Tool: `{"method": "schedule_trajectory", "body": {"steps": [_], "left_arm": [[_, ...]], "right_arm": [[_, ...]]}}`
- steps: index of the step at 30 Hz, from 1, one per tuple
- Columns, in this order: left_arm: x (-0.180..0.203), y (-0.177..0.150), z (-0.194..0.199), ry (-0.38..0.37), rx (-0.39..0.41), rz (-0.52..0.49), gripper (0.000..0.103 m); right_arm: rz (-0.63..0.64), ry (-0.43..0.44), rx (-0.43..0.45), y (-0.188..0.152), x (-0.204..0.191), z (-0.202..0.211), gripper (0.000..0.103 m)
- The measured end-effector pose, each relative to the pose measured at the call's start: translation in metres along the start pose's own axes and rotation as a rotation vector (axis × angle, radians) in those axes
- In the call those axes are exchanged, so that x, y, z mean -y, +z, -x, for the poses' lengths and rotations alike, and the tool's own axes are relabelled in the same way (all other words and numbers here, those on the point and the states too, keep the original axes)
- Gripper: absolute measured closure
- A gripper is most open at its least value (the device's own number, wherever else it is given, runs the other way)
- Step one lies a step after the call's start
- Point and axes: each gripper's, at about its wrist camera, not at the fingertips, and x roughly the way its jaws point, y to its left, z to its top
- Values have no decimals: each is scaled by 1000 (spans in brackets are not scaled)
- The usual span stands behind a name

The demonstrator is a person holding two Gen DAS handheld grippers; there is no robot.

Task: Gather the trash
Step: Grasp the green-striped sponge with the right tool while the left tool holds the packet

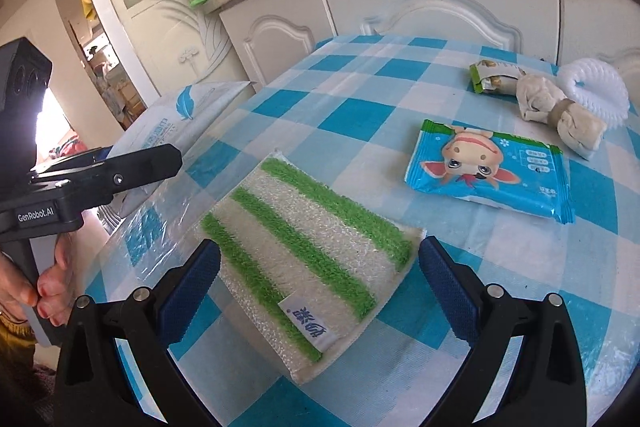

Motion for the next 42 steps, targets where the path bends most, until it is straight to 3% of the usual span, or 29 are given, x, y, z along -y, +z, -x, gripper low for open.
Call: {"method": "schedule_trajectory", "body": {"steps": [7, 10, 14, 20, 27, 42], "left_arm": [[-17, -5, 1, -17, 2, 37, 27], [-24, -6, 0, -25, 6, 56, 27], [-27, -8, -2, -34, 7, 60, 27], [-32, -9, -2, -43, 11, 62, 27], [-44, -12, -5, -51, 9, 90, 27], [-60, -19, -12, -88, 11, 113, 27]], "right_arm": [[265, -106, -56, -7, -36, -5, 5], [316, -157, -34, -6, -40, -4, 5], [289, -166, -43, 1, -31, -11, 5], [298, -87, -85, 5, -34, -24, 5], [224, -23, -132, 7, -28, -34, 5], [227, -79, -131, -2, -39, -32, 7]]}}
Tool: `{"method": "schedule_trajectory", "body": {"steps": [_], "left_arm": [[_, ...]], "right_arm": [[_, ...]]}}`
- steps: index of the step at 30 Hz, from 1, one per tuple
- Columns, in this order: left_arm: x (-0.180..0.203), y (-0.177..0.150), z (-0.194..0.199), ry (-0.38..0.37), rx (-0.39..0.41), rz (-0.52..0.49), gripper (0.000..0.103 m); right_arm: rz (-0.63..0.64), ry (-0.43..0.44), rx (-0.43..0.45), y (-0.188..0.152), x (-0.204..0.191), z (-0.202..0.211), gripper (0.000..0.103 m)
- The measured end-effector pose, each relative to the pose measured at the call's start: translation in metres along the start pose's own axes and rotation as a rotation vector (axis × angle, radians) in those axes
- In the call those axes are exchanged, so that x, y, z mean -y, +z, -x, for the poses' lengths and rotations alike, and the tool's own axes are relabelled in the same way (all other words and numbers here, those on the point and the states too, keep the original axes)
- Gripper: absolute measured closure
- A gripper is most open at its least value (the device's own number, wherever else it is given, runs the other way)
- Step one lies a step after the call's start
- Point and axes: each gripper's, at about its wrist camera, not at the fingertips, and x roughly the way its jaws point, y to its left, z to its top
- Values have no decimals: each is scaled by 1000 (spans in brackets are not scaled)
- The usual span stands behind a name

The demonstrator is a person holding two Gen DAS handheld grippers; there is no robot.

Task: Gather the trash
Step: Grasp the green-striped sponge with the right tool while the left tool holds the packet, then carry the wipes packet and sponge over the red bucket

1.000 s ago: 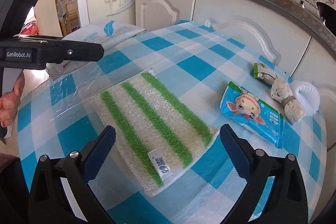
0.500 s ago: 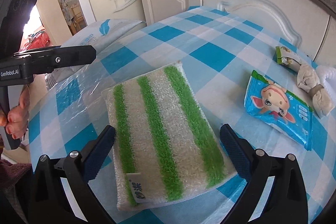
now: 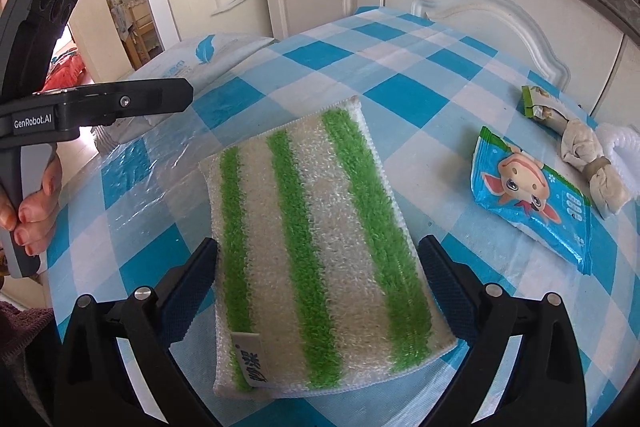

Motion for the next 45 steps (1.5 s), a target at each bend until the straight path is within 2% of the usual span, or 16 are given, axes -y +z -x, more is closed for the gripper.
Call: {"method": "schedule_trajectory", "body": {"steps": [2, 7, 14, 23, 26, 29, 31, 36, 41, 43, 45], "left_arm": [[-2, -2, 0, -6, -1, -2, 27], [-10, -6, 4, -24, 6, 3, 27], [-25, -13, 12, -39, 13, 23, 27], [-59, -20, 33, -36, 51, 65, 27], [-74, -23, 41, -29, 65, 89, 27], [-92, -26, 49, -13, 81, 118, 27], [-106, -29, 53, -4, 87, 145, 27], [-141, -39, 57, 22, 85, 206, 27], [-163, -48, 57, 35, 78, 247, 27], [-167, -51, 56, 33, 76, 256, 27], [-169, -51, 55, 29, 76, 257, 27]], "right_arm": [[-12, -10, 3, -1, -1, 1, 8], [-40, -23, 14, -5, -4, 7, 20], [-104, -60, 21, -10, -8, 14, 25], [-248, -114, 40, -15, -10, 19, 28], [-306, -110, 49, -13, -9, 22, 32], [-322, -100, 58, -6, -14, 25, 41], [-333, -80, 63, 0, -20, 24, 51], [-297, -92, 37, 15, -36, 11, 51], [-293, -107, 20, 22, -40, 7, 44], [-285, -133, 16, 25, -43, 6, 24], [-264, -125, -16, 25, -49, -1, 15]]}}
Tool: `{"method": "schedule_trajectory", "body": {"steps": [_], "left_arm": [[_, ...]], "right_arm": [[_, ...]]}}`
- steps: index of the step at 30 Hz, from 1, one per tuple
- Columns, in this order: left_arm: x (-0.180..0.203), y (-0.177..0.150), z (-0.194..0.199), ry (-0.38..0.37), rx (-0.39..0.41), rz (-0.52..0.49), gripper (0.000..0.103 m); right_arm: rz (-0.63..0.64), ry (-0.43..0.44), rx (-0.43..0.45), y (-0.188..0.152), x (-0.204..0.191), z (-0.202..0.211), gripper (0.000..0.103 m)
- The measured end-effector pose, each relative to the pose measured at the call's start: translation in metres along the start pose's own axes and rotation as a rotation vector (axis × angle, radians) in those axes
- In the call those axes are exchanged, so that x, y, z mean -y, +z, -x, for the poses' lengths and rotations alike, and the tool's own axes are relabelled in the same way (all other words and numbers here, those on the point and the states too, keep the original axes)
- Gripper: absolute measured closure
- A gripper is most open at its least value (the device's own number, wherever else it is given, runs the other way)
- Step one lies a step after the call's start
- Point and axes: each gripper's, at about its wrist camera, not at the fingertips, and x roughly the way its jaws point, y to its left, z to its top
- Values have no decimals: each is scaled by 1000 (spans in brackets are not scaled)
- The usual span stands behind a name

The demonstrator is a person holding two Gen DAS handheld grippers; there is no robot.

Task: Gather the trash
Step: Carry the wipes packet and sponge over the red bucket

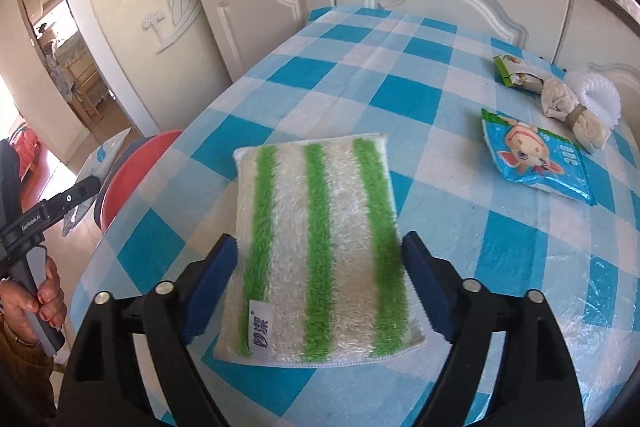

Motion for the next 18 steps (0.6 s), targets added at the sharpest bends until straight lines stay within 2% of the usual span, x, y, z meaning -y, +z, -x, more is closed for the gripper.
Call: {"method": "schedule_trajectory", "body": {"steps": [1, 5, 8, 15, 18], "left_arm": [[-1, 0, -1, -2, 0, -1, 27], [-1, -1, -2, 1, 3, -2, 27], [-1, -2, -3, 4, -3, -8, 27], [-4, -4, -11, 39, -18, -13, 27], [-11, -5, -12, 42, -26, 7, 27]], "right_arm": [[13, -14, -2, -2, -4, -2, 11], [81, -70, -21, -8, -14, -14, 9], [71, -82, -20, -7, -13, -15, 9], [60, -108, 6, -4, -12, -13, 25], [60, -80, 21, 1, -18, -11, 28]]}}
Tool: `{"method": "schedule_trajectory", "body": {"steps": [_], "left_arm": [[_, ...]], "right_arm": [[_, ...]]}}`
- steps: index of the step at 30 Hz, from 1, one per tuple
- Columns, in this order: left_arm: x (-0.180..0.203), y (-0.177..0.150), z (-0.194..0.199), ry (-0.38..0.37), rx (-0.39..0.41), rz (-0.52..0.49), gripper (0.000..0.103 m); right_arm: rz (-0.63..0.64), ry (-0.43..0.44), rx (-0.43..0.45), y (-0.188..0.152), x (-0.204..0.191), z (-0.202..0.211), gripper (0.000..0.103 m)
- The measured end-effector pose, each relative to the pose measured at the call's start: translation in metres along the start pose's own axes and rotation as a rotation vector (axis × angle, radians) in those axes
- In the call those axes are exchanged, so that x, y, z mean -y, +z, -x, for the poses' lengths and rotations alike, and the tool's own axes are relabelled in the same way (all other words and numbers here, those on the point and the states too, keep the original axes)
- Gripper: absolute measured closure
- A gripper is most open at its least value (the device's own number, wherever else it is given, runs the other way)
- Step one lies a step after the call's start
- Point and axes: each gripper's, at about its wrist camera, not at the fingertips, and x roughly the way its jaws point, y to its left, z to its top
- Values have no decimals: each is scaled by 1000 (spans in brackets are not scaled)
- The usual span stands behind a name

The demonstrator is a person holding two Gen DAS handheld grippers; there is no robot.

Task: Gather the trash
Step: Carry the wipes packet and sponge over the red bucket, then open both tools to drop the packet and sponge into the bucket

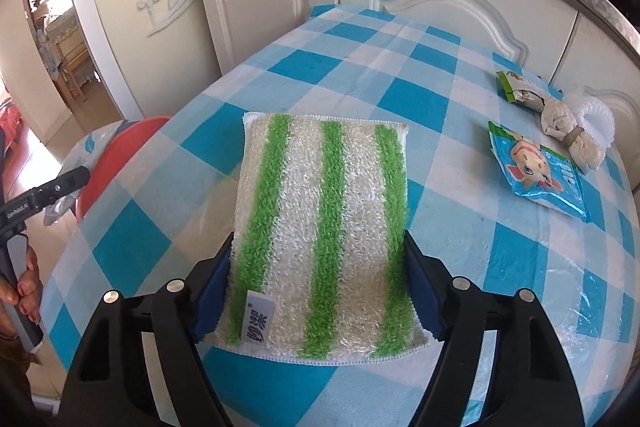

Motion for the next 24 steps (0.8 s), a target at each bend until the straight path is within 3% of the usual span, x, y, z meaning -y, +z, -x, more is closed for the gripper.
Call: {"method": "schedule_trajectory", "body": {"steps": [8, 16, 24], "left_arm": [[-15, 1, -6, 31, -13, 42, 26], [-27, 1, -19, 70, -50, 75, 23], [-40, 1, -9, 97, -31, 102, 19]], "right_arm": [[128, 112, 43, 35, -65, 5, 28], [276, 231, 1, 63, -142, -19, 26], [304, 280, -32, 79, -174, -49, 23]]}}
